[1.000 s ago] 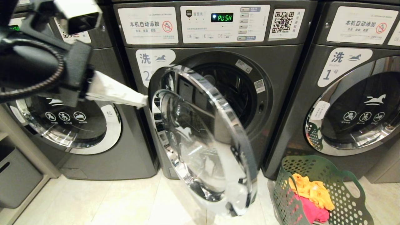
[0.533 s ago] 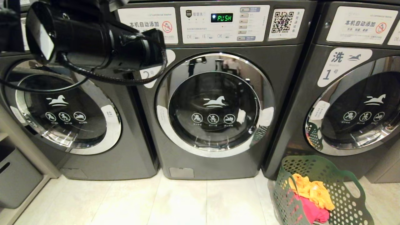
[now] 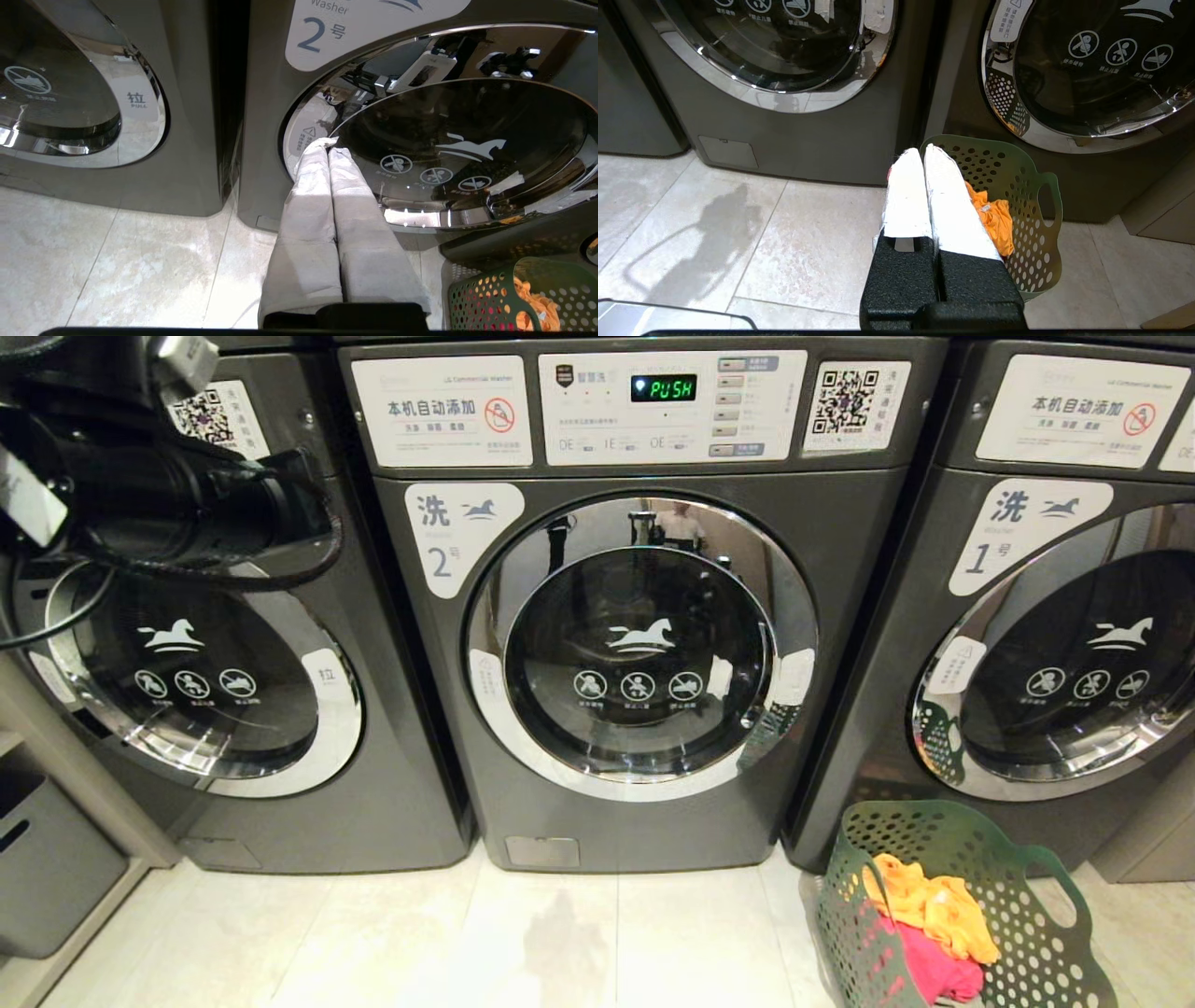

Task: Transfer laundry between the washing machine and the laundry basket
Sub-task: Close the washing machine door with the left hand, then press the washing machine door tightly with the right hand

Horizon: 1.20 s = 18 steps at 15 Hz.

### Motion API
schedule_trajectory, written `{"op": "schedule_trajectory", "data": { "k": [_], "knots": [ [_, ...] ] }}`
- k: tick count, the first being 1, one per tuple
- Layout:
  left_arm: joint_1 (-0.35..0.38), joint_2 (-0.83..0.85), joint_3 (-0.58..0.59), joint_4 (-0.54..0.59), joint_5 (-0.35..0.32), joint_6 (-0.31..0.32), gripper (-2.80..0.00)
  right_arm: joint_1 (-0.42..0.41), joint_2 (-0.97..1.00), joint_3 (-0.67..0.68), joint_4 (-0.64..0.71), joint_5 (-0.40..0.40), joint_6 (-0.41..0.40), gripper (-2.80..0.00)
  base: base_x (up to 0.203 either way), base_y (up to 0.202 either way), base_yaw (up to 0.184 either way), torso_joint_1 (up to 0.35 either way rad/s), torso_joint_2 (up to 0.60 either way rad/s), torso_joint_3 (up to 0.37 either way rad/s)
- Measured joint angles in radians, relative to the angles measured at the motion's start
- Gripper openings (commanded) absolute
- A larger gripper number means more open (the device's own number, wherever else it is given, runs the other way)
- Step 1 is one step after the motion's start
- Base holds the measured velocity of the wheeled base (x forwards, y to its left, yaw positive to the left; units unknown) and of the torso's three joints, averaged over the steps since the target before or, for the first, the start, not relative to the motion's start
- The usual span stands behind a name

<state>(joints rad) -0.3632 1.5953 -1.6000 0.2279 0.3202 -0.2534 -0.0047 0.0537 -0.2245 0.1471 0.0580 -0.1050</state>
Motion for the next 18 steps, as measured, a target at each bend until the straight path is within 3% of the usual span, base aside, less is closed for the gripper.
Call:
{"op": "schedule_trajectory", "data": {
  "k": [3, 7, 13, 15, 16, 18],
  "knots": [
    [0.004, -0.069, 0.043, 0.001, 0.000, 0.002, -2.80, 0.000, 0.233, -0.160, -0.024, 0.071, 0.023, -2.80, 0.000, 0.000, 0.000, 0.000, 0.00, 0.000],
    [0.001, -0.163, 0.099, 0.000, 0.023, 0.003, -2.80, 0.007, 0.757, -0.359, -0.119, 0.282, 0.038, -2.80, 0.000, 0.000, 0.000, 0.000, 0.00, 0.000],
    [0.001, -0.304, 0.225, 0.000, 0.046, 0.002, -2.80, 0.115, 1.549, -0.521, -0.651, 0.480, 0.051, -2.80, 0.000, 0.000, 0.000, 0.000, 0.00, 0.000],
    [0.001, -0.321, 0.251, 0.000, 0.044, 0.002, -2.80, 0.171, 1.671, -0.539, -0.797, 0.542, 0.061, -2.80, 0.000, 0.000, 0.000, 0.000, 0.00, 0.000],
    [0.001, -0.324, 0.261, -0.001, 0.043, 0.001, -2.80, 0.194, 1.707, -0.540, -0.818, 0.588, 0.070, -2.80, 0.000, 0.000, 0.000, 0.000, 0.00, 0.000],
    [0.001, -0.326, 0.280, -0.016, 0.043, -0.001, -2.80, 0.226, 1.746, -0.541, -0.828, 0.600, 0.079, -2.80, 0.000, 0.000, 0.000, 0.000, 0.00, 0.000]
  ]
}}
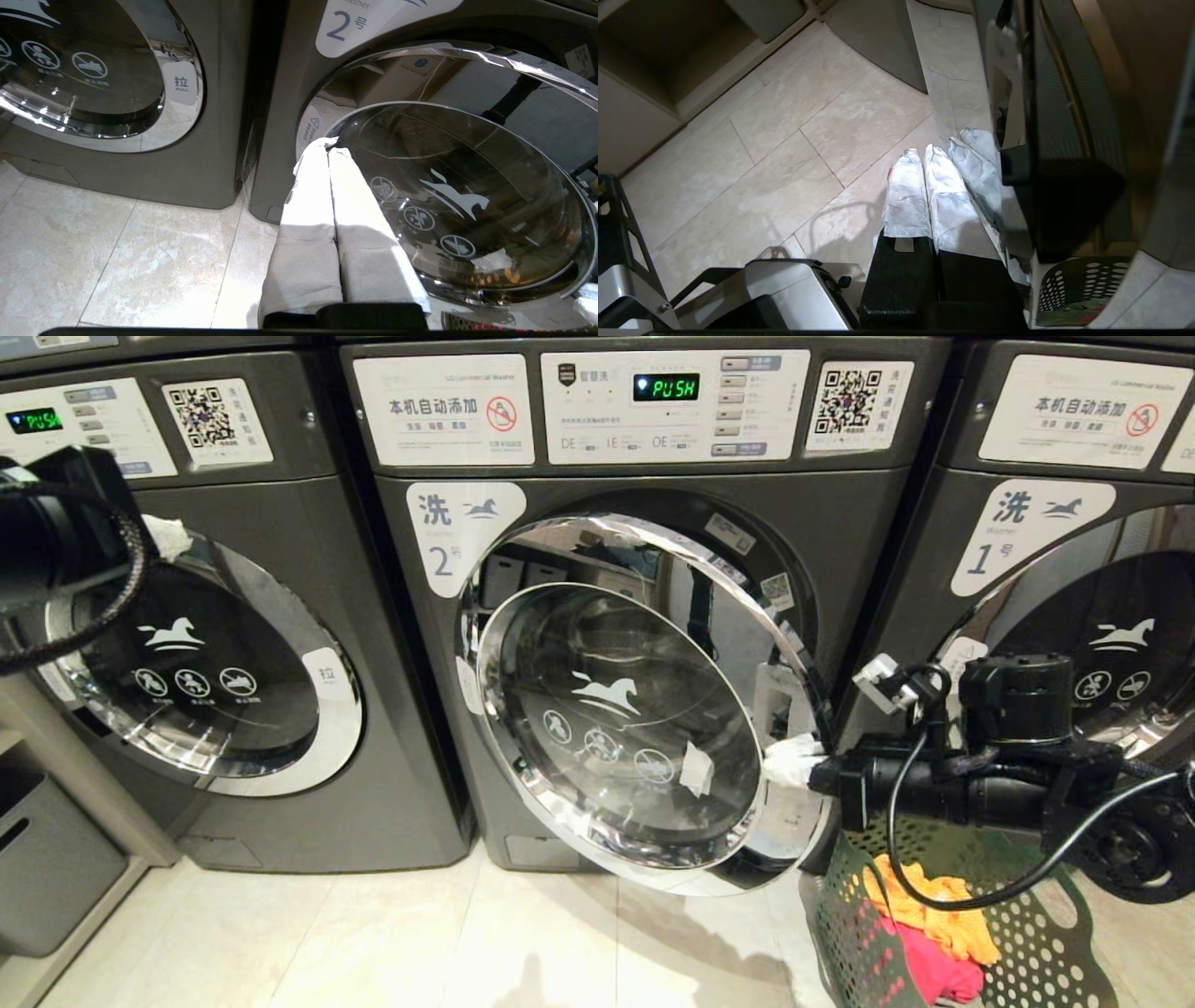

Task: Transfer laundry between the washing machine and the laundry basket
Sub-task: Press the washing machine door tightly with the right hand

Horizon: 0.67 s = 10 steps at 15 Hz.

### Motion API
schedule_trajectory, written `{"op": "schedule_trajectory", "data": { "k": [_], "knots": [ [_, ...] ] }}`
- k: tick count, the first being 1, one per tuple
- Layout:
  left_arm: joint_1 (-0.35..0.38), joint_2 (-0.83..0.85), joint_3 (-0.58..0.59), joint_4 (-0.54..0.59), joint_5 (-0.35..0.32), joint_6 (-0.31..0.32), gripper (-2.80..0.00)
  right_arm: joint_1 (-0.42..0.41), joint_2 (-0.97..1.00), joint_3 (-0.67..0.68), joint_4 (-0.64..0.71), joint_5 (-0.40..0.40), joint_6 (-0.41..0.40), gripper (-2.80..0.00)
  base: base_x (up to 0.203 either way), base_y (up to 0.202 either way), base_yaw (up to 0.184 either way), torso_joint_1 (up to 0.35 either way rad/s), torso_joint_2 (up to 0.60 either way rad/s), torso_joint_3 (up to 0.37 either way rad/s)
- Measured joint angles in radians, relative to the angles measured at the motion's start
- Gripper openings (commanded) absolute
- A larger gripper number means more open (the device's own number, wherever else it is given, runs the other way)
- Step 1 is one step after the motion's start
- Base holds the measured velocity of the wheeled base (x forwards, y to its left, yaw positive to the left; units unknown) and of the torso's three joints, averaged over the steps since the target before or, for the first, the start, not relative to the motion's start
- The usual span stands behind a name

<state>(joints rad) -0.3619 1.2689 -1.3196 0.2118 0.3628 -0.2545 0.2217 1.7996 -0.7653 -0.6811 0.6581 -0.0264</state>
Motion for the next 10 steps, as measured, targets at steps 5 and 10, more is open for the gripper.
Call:
{"op": "schedule_trajectory", "data": {
  "k": [5, 10],
  "knots": [
    [0.000, -0.009, 0.066, -0.049, 0.000, -0.003, -2.80, 0.019, 0.010, 0.021, -0.001, -0.078, -0.010, -2.80, 0.000, 0.000, 0.000, 0.000, 0.00, 0.000],
    [0.000, -0.008, 0.078, -0.058, -0.001, -0.003, -2.80, -0.046, 0.006, 0.004, 0.002, -0.217, -0.044, -2.80, 0.000, 0.000, 0.000, 0.000, 0.00, 0.000]
  ]
}}
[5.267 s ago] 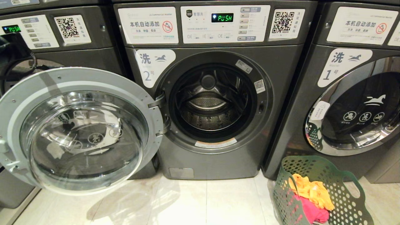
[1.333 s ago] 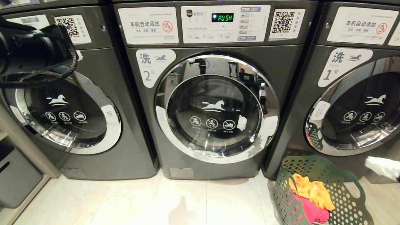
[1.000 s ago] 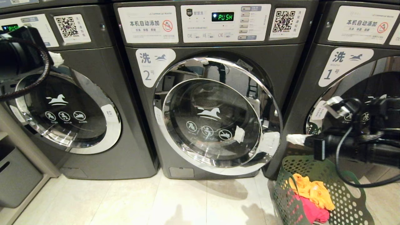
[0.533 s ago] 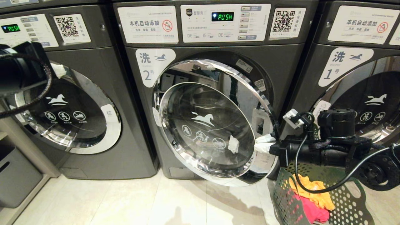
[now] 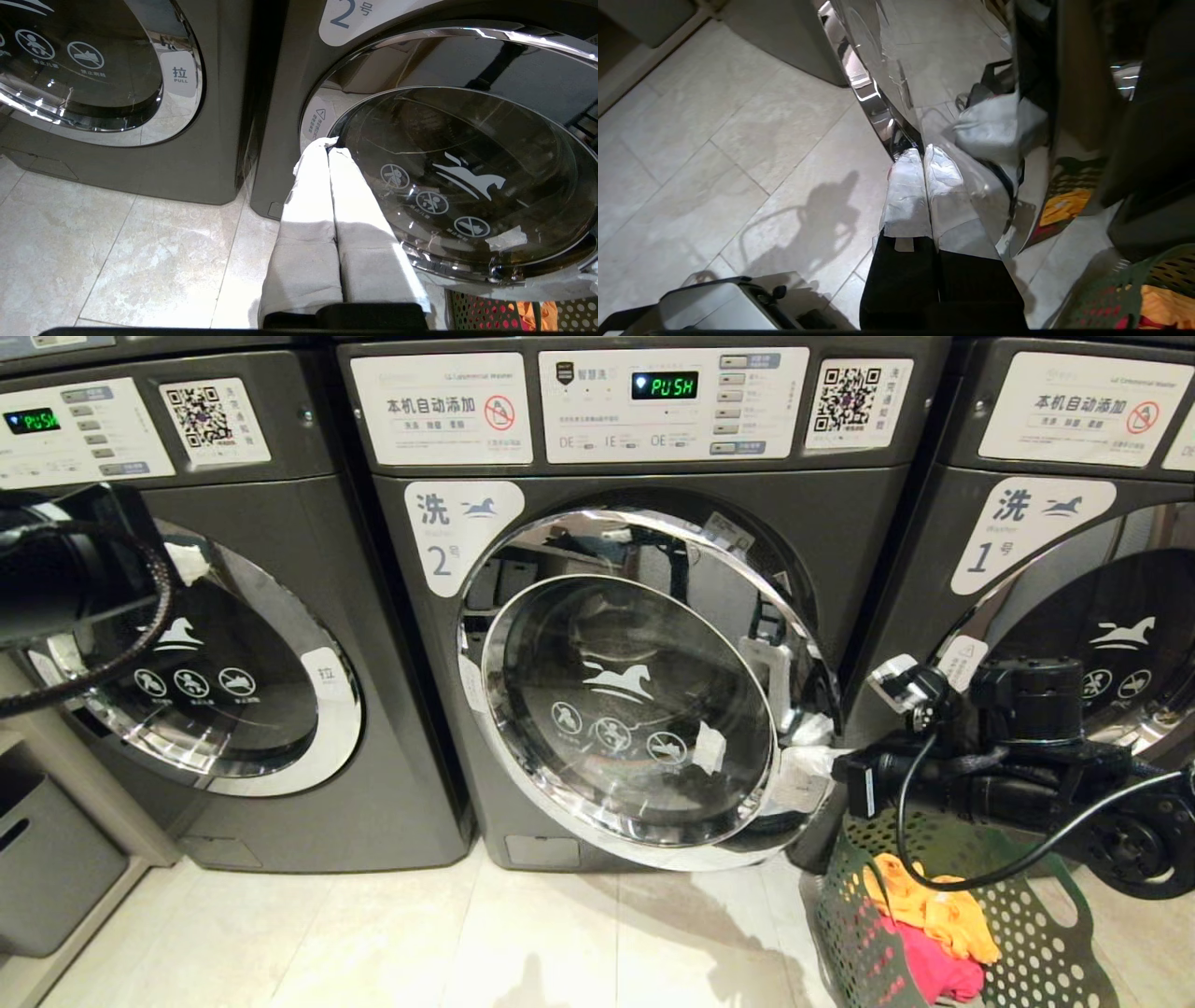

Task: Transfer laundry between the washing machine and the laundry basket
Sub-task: Press the washing machine door tightly with the right hand

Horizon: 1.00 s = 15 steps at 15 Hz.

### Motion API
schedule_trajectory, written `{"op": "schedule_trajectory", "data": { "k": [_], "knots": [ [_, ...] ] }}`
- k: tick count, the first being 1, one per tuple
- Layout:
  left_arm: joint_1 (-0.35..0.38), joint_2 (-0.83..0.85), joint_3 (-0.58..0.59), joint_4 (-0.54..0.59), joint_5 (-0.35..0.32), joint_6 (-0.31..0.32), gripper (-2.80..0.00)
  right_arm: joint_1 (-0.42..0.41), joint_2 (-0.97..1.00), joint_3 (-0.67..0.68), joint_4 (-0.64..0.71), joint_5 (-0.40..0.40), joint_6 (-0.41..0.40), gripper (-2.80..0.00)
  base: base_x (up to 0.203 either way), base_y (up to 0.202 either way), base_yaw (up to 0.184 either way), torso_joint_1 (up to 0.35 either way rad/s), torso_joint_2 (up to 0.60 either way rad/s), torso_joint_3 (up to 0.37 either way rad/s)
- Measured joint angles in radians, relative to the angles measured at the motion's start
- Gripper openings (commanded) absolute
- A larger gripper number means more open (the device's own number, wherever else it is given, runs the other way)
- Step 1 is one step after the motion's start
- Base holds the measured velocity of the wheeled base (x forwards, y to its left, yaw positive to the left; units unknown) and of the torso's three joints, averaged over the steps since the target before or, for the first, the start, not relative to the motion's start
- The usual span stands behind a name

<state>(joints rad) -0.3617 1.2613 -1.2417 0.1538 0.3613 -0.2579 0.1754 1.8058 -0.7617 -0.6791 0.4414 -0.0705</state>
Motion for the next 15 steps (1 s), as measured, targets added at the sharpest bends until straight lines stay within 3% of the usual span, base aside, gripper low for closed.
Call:
{"op": "schedule_trajectory", "data": {
  "k": [7, 15],
  "knots": [
    [0.000, 0.013, -0.008, -0.029, -0.001, 0.007, -2.80, -0.059, 0.125, -0.213, -0.005, -0.183, -0.002, -2.80, 0.000, 0.000, 0.000, 0.000, 0.00, 0.000],
    [0.001, -0.044, 0.011, -0.015, 0.006, 0.011, -2.80, -0.062, 0.409, -0.555, -0.005, -0.287, -0.004, -2.80, 0.000, 0.000, 0.000, 0.000, 0.00, 0.000]
  ]
}}
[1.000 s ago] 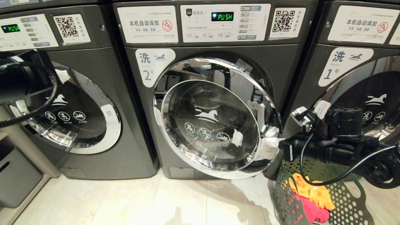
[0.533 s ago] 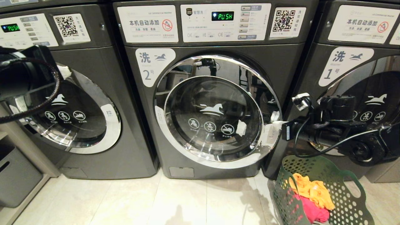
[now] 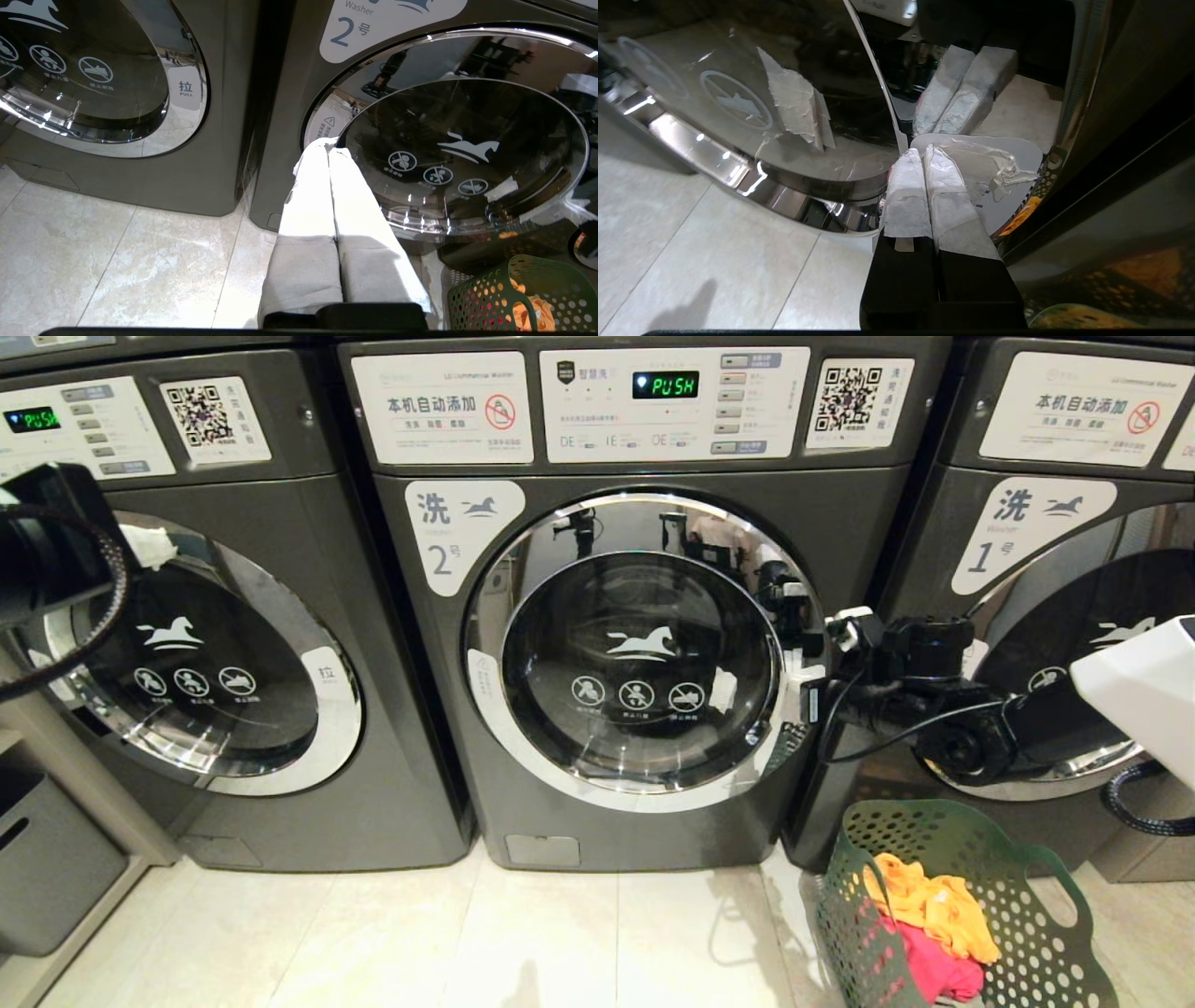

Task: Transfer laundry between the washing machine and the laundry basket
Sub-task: Press the washing machine door tightly with the right hand

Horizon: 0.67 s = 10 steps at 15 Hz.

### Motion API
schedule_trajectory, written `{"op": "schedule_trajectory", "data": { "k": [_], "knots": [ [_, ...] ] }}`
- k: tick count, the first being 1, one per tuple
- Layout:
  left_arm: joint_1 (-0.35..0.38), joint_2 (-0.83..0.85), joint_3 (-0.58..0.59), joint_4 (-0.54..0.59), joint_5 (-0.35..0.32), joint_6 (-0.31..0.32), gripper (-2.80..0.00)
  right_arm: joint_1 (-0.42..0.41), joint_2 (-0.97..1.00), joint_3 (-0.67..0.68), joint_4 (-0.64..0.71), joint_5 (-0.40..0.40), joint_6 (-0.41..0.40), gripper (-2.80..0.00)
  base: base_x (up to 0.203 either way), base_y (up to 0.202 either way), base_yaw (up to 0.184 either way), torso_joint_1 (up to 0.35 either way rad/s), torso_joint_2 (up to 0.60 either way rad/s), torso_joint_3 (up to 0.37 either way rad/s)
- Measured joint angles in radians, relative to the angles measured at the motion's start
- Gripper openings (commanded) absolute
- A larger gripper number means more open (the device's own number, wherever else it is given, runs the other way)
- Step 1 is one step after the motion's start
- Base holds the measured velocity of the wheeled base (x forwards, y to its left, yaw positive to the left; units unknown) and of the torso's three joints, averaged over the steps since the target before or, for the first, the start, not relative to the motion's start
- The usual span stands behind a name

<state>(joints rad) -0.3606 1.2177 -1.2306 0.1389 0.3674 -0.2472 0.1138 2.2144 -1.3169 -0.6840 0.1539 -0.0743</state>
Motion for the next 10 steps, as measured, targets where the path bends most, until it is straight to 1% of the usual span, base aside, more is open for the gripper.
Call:
{"op": "schedule_trajectory", "data": {
  "k": [2, 4, 8, 10],
  "knots": [
    [0.000, -0.018, 0.008, 0.003, 0.000, 0.001, -2.80, 0.000, 0.080, -0.120, 0.001, -0.051, -0.001, -2.80, 0.000, 0.000, 0.000, 0.000, 0.00, 0.000],
    [0.002, -0.031, 0.015, 0.010, 0.001, 0.008, -2.80, -0.007, 0.156, -0.226, 0.004, -0.080, -0.001, -2.80, 0.000, 0.000, 0.000, 0.000, 0.00, 0.000],
    [0.003, -0.047, 0.029, 0.013, 0.001, 0.013, -2.80, -0.034, 0.308, -0.438, 0.010, -0.102, -0.029, -2.80, 0.000, 0.000, 0.000, 0.000, 0.00, 0.000],
    [0.003, -0.052, 0.041, 0.014, 0.001, 0.012, -2.80, -0.053, 0.368, -0.518, 0.016, -0.104, -0.039, -2.80, 0.000, 0.000, 0.000, 0.000, 0.00, 0.000]
  ]
}}
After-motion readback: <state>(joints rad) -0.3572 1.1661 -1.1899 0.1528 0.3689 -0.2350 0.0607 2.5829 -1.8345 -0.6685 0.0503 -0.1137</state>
